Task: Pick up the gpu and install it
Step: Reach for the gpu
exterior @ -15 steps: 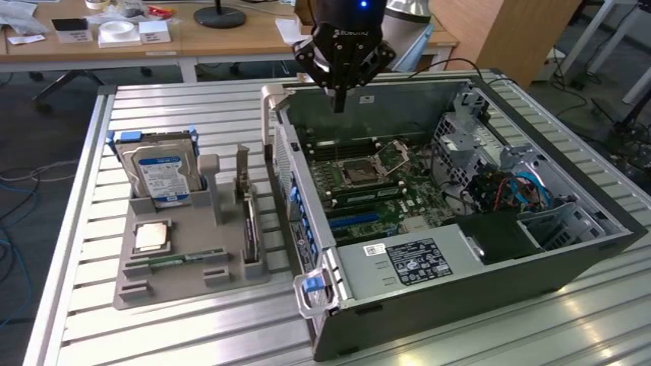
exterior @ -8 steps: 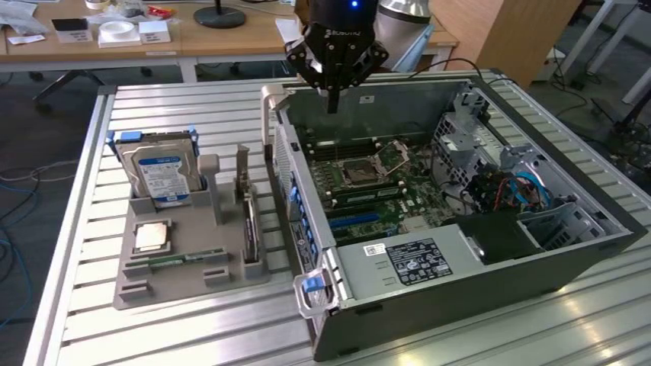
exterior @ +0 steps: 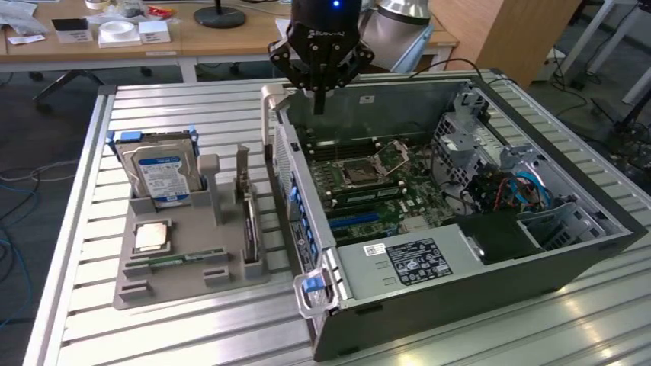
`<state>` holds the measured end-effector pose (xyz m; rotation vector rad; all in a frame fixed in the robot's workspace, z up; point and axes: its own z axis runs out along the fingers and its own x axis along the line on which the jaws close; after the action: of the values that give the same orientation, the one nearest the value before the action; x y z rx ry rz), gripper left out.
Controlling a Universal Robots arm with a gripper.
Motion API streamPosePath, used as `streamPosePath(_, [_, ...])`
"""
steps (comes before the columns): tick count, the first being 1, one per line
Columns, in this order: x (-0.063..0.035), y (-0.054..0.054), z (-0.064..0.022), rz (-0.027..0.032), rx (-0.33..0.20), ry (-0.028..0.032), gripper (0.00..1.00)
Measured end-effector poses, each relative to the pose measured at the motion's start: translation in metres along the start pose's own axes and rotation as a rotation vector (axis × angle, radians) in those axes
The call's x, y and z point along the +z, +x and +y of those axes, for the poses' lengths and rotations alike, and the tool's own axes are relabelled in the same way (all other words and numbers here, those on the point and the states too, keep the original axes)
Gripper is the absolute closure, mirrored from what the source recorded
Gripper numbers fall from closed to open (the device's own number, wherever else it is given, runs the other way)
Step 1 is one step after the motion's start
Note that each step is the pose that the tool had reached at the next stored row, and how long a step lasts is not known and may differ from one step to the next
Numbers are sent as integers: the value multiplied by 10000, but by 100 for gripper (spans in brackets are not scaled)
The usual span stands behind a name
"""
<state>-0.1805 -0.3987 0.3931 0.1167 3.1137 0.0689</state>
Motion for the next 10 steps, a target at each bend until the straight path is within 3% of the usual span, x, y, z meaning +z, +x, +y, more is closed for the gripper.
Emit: streamPosePath(10, [-5, 272, -18, 0, -1, -1, 89])
